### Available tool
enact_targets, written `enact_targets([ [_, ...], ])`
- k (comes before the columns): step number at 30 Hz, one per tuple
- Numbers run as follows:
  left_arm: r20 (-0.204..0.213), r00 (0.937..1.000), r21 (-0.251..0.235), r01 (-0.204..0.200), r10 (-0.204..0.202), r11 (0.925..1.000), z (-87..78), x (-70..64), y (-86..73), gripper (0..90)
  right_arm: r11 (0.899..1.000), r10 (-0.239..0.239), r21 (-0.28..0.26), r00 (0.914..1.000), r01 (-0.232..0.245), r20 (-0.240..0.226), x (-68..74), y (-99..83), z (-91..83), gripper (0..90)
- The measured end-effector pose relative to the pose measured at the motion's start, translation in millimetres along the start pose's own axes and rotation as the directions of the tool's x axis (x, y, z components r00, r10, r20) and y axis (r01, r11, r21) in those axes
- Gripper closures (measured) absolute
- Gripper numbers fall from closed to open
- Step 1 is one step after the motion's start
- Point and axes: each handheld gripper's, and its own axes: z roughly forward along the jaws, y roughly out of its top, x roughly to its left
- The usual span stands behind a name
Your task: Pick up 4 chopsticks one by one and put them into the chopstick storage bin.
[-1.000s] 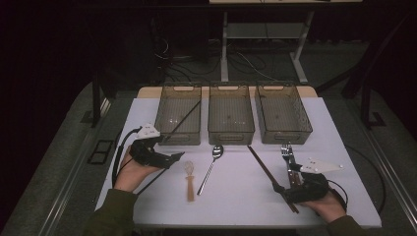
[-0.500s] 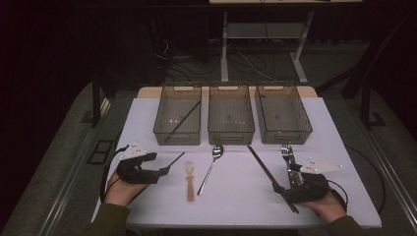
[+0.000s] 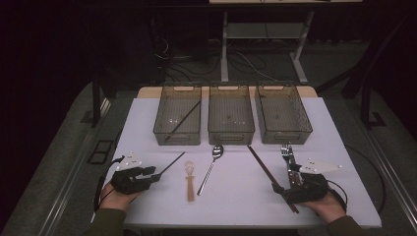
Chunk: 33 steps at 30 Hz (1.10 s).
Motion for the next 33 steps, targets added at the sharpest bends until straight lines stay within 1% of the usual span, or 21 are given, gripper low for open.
enact_targets([
  [3,-0.005,1.0000,0.024,0.003,-0.003,0.9997,2.6,0.4,-1.8,69.6,1.000,0.001,0.001,1.0000,-0.001,0.000,0.0,0.1,0.0,0.5],
  [6,-0.007,1.0000,0.040,-0.001,0.002,0.9992,3.8,0.5,-2.5,71.6,1.000,0.001,0.001,1.0000,-0.001,0.000,-0.1,0.1,0.1,0.5],
  [9,-0.021,0.9998,0.061,0.000,0.002,0.9981,4.0,0.7,-2.8,73.9,1.000,0.000,0.002,1.0000,0.000,0.000,0.1,0.2,0.1,0.6],
  [12,-0.037,0.9993,0.068,0.013,-0.011,0.9976,4.6,1.7,-3.9,76.2,1.000,-0.001,0.002,1.0000,0.001,0.001,0.3,0.1,0.2,0.6],
  [14,-0.036,0.9992,0.076,0.017,-0.014,0.9970,5.4,2.6,-4.6,77.2,1.000,-0.001,0.001,1.0000,0.001,0.001,0.2,0.1,0.2,0.6],
  [15,-0.034,0.9994,0.082,0.013,-0.010,0.9966,5.9,2.8,-4.8,77.3,1.000,-0.002,0.001,1.0000,0.002,0.001,0.3,0.2,0.2,0.6],
  [17,-0.041,0.9991,0.098,0.011,-0.007,0.9951,6.6,2.9,-5.1,77.6,1.000,-0.002,0.002,1.0000,0.002,0.001,0.3,0.2,0.3,0.5],
  [18,-0.047,0.9988,0.101,0.015,-0.010,0.9948,7.1,2.7,-5.4,77.8,1.000,-0.002,0.002,1.0000,0.002,0.001,0.3,0.2,0.2,0.6],
  [20,-0.044,0.9989,0.100,0.018,-0.014,0.9948,7.8,2.9,-6.0,77.9,1.000,-0.002,0.002,1.0000,0.002,0.001,0.3,0.2,0.3,0.5],
  [22,-0.044,0.9990,0.104,0.011,-0.007,0.9945,8.4,3.4,-6.2,78.6,1.000,-0.002,0.003,1.0000,0.002,0.001,0.3,0.2,0.3,0.6],
  [25,-0.045,0.9989,0.105,0.013,-0.008,0.9944,8.3,3.6,-6.4,80.6,1.000,-0.001,0.003,1.0000,0.001,0.001,0.4,0.2,0.4,0.6],
  [28,-0.033,0.9994,0.099,0.018,-0.015,0.9949,9.1,3.9,-7.0,83.9,1.000,-0.002,0.002,1.0000,0.002,0.002,0.6,0.2,0.4,0.6],
  [33,-0.031,0.9994,0.106,0.021,-0.018,0.9942,9.2,4.1,-6.8,84.6,1.000,-0.002,0.003,1.0000,0.002,0.001,0.7,0.2,0.6,0.6],
])
